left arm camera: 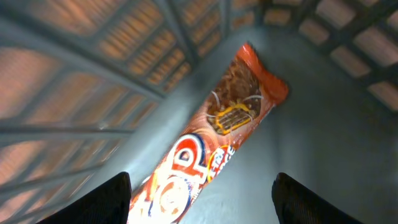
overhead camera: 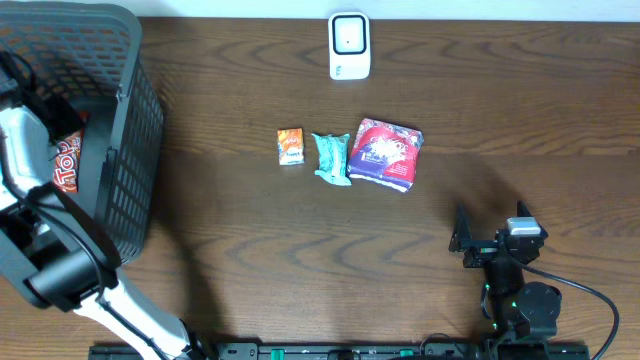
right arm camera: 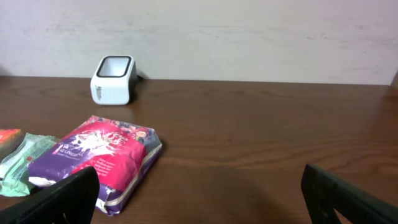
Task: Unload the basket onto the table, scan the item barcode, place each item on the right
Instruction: 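Grasp the red 'Top' bar in the basket with the left gripper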
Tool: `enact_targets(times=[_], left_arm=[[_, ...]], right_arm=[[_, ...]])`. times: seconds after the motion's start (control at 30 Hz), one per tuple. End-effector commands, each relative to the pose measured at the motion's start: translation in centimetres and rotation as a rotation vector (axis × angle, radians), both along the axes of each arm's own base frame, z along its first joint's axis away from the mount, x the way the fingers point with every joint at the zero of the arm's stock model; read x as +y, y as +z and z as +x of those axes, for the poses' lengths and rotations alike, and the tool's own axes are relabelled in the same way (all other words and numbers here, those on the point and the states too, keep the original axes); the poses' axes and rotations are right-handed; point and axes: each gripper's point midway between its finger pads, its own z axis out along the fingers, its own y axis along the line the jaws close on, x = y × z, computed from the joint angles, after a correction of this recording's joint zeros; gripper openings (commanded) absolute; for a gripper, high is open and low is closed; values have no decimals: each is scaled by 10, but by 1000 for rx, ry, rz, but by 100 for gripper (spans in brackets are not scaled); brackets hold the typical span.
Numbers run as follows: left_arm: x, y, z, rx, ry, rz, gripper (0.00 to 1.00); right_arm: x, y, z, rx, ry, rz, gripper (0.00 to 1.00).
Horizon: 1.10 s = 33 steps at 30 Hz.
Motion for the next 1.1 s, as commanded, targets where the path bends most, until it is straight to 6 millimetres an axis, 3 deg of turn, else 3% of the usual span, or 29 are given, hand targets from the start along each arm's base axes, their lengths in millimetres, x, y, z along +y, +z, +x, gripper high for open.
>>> enact_targets(times=[0.0, 0.17, 0.43, 0.47, 0.53, 0.7, 0.73, 0.8, 0.93, 1.0, 1.07], left_arm=[[-5, -27, 3, 41, -73, -29, 73], [8, -50, -7, 128, -39, 20, 73], [-2, -82, -20, 195, -49, -34, 71], [-4, -84, -21, 196, -51, -41, 67], [-9, -89, -24, 205, -59, -65, 46], [-22, -93, -31, 228, -76, -130, 13], [-24, -94, -34, 239, -76, -138, 8], [-27, -94, -39, 254, -67, -154, 7], [-38, -71, -28, 165, -66, -208, 7], [-48, -42, -15, 67, -103, -237, 7], [-65, 12, -1, -89, -170, -270, 7]], right_arm=[[-1, 0, 0, 0, -3, -7, 99], [-1, 0, 0, 0, -3, -8, 99], [-1, 0, 0, 0, -3, -7, 99], [-1, 0, 0, 0, -3, -8, 99], [-1, 0, 0, 0, -3, -7, 99], [-1, 0, 0, 0, -3, -7, 99], [-1, 0, 0, 0, -3, -8, 99], [-1, 0, 0, 0, -3, -7, 99], [-1, 0, 0, 0, -3, -8, 99], [-1, 0, 0, 0, -3, -7, 99], [-1, 0, 0, 0, -3, -8, 99]])
